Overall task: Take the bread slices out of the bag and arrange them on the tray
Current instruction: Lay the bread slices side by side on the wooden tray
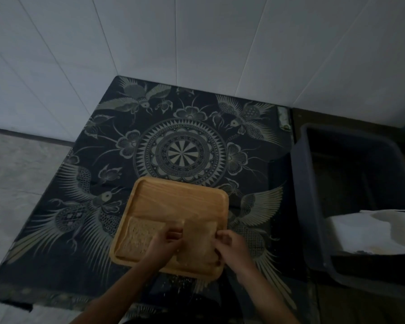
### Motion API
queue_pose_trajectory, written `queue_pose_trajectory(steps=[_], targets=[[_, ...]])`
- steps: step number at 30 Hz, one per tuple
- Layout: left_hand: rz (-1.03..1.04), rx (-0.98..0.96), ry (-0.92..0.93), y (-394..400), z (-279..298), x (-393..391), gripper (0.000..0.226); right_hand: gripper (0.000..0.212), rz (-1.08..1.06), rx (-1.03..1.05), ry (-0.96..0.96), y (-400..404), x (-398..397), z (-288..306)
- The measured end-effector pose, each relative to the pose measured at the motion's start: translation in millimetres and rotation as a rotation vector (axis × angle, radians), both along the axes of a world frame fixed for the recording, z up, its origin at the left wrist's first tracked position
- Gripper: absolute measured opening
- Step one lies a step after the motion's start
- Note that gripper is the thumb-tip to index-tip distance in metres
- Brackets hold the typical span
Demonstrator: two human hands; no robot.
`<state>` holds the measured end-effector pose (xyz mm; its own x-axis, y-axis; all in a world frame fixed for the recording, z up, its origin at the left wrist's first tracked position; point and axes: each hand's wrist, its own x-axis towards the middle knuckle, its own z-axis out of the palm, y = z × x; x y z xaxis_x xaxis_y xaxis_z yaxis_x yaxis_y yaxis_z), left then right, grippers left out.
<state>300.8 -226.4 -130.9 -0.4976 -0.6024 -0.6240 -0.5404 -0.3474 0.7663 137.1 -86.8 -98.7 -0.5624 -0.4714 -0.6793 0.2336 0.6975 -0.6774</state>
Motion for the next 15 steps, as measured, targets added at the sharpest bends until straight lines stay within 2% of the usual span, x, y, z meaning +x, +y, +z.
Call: queue_pose_trajectory(steps=[4,9,15], targets=[[0.044,0.076,0.008,-9,2,-1,0.016,0.025,-0.056,-0.003,-0.071,-6,2,3],[0.1,0.209,0.052,-23,6,3,0.017,0.029,-0.085,-0.009,-0.095,-20,6,3],[0.152,0.205,0.088,-56,15,17,0.02,0.039,-0.138,-0.042,-0.17,-53,15,10]])
